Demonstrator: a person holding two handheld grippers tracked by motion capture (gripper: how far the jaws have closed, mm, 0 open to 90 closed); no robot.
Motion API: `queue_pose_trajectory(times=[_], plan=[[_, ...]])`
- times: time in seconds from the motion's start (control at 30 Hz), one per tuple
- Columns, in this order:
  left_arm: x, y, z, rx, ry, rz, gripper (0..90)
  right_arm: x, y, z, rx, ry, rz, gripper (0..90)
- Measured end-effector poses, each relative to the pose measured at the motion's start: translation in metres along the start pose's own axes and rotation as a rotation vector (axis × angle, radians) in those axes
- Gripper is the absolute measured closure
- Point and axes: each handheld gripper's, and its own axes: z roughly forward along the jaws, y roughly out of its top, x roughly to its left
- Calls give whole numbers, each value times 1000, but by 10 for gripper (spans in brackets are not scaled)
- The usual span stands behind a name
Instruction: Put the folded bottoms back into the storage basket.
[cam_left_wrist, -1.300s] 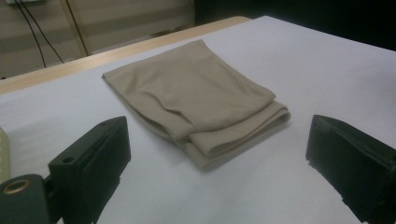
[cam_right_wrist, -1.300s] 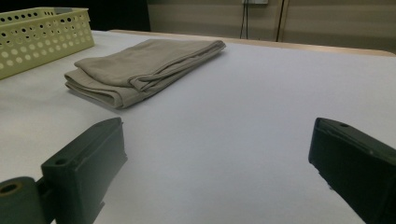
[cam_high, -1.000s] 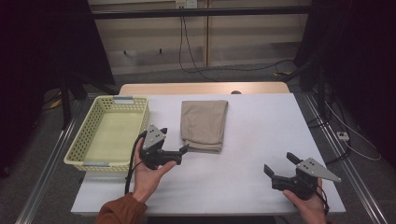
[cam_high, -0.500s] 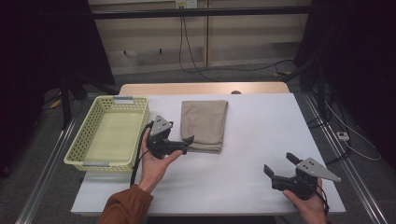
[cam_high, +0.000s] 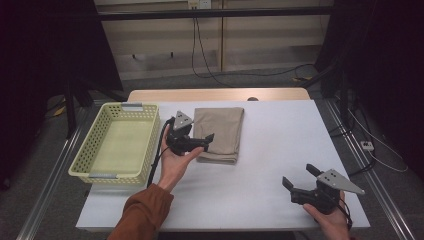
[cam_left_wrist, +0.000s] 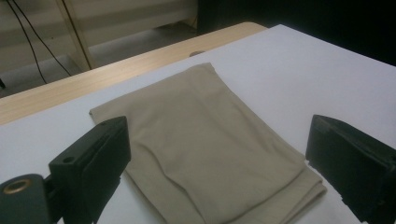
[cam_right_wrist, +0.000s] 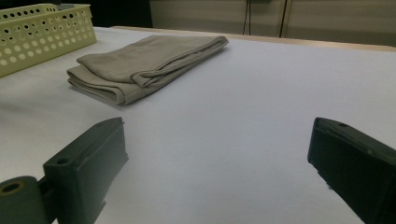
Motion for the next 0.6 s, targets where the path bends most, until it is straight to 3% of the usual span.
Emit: queue_pose_trajectory(times=[0.1, 0.27, 0.33, 0.47, 0.6], plan=[[4, 1, 14, 41, 7, 9, 94, 0, 0, 0, 1, 2, 0, 42], [10, -1, 33, 70, 30, -36, 91, 0, 0, 0, 4, 8, 0, 42], [15, 0, 39, 87, 56, -41, 90, 0, 0, 1, 5, 9, 1, 43], [22, 4, 47, 119, 45, -79, 90, 0, 0, 1, 6, 13, 2, 43], [25, 3, 54, 139, 67, -80, 97, 1, -1, 1, 10, 15, 4, 43]])
